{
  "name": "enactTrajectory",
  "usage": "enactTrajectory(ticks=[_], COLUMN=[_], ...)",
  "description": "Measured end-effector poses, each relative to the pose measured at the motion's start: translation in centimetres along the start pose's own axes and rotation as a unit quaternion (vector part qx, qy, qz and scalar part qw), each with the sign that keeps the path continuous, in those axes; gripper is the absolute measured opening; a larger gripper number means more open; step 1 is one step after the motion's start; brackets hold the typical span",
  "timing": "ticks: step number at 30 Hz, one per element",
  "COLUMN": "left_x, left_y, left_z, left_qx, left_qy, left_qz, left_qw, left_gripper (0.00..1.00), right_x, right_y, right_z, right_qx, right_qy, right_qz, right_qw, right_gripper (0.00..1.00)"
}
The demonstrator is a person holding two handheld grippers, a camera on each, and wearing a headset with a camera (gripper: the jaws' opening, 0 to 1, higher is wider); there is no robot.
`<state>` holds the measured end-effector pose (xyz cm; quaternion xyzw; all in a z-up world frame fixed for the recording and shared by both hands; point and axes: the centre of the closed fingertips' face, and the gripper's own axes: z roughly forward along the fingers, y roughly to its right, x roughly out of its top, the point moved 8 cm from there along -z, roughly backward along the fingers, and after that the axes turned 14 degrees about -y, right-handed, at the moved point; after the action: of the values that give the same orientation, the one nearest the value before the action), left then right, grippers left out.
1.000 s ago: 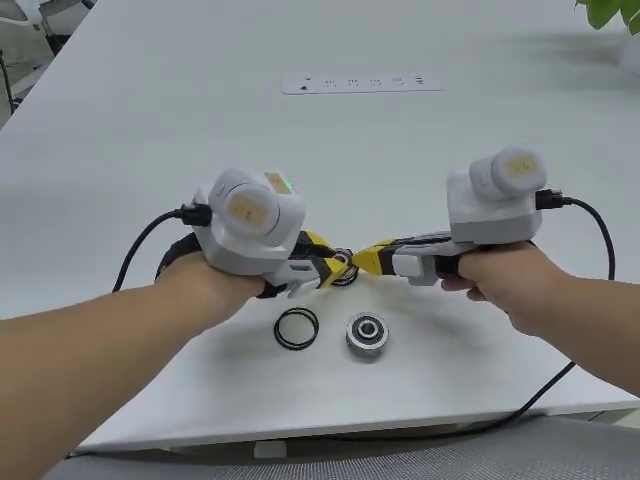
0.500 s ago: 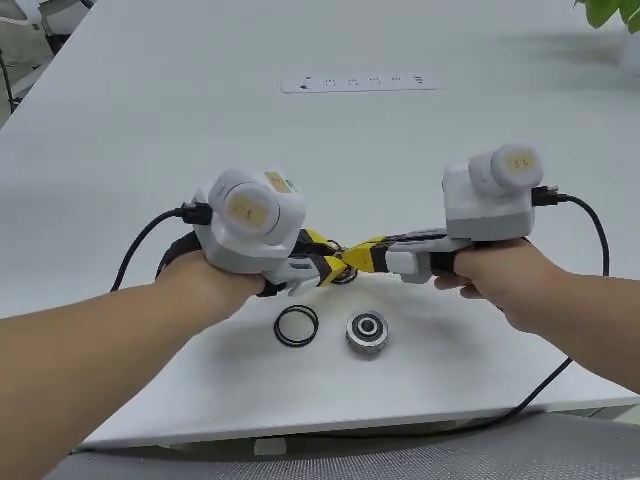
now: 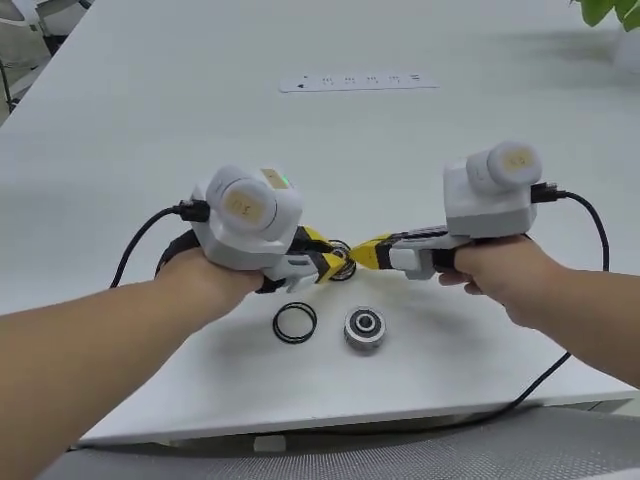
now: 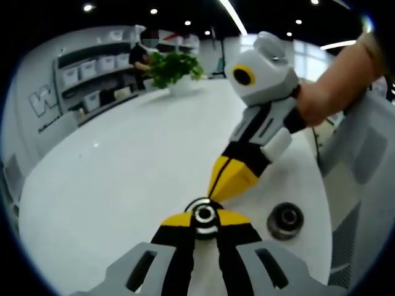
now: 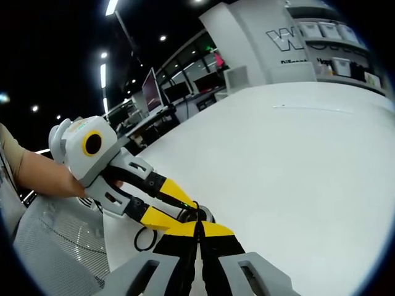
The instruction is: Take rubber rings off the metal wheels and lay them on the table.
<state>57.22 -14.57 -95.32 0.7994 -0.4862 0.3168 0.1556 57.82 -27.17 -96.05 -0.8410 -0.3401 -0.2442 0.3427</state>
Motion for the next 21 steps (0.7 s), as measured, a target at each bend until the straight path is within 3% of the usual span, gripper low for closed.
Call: enactTrajectory(ticks=[8,17,21], left_x=[0.18,0.68,0.42], left_y=[-0.05,-0.35,-0.25], left_z=[-0.13,-0.62,-1.01], left_qx=[-0.012,-0.017,-0.021], left_qy=[0.002,0.013,0.008], left_qz=[-0.027,-0.032,-0.027], left_qw=[0.9996,0.9993,0.9994], left_gripper=[0.15,0.17,0.19], right_x=[0.13,0.27,0.48], right_y=[-0.11,-0.20,-0.25], right_z=[-0.07,-0.27,-0.48], right_qx=[0.002,0.001,0.003], right_qy=[0.002,0.005,0.010], right_qz=[0.005,0.007,0.009], right_qw=[1.0000,1.0000,0.9999], right_gripper=[0.00,0.00,0.00])
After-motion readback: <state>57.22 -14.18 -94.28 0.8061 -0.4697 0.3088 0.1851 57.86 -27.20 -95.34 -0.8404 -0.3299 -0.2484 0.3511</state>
